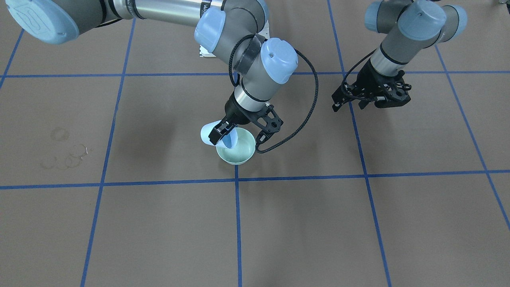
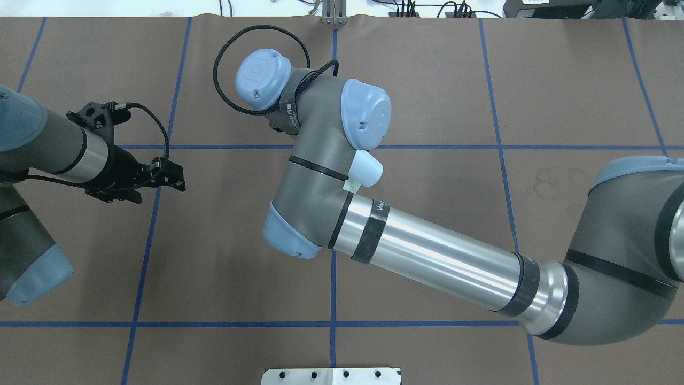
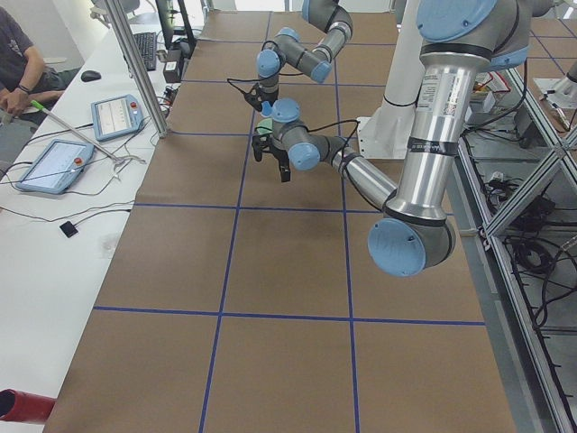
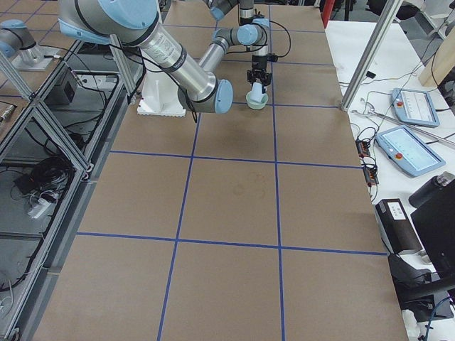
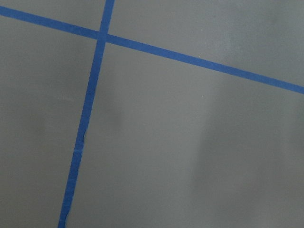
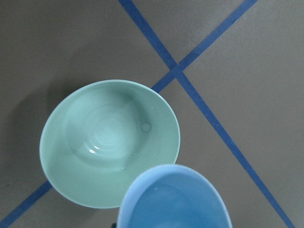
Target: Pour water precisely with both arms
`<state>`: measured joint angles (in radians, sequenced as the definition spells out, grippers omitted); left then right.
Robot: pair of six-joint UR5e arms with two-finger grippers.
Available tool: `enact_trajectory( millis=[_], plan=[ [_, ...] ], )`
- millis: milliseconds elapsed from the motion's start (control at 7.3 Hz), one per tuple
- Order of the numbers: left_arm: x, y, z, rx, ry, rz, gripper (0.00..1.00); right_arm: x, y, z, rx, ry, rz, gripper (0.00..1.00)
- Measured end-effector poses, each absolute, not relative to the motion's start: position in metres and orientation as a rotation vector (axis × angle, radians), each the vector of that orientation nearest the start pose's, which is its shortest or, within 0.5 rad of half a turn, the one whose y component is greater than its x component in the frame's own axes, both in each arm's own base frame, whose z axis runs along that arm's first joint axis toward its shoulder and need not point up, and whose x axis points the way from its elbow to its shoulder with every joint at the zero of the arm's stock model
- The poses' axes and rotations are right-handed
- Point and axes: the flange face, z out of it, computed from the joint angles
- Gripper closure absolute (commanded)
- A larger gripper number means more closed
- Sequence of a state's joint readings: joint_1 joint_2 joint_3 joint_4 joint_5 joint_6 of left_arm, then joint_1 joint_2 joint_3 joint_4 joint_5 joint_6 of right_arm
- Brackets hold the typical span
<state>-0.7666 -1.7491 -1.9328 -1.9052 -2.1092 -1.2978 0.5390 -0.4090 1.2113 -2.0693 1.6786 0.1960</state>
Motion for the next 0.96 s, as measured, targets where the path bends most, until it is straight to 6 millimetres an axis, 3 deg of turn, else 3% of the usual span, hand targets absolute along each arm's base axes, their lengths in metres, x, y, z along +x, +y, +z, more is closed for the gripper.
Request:
enact_trajectory(
  millis=[411,959],
  plan=[
    [0.332,-0.434,0.358,-0.014,0.989,-0.218,0.0,-0.638,-0.494,0.101,0.254,-0.051,-1.087,1.0],
    [0.331,-0.433,0.362,-0.018,0.983,-0.221,0.0,-0.673,-0.466,0.115,0.318,0.201,-1.254,1.0]
  ],
)
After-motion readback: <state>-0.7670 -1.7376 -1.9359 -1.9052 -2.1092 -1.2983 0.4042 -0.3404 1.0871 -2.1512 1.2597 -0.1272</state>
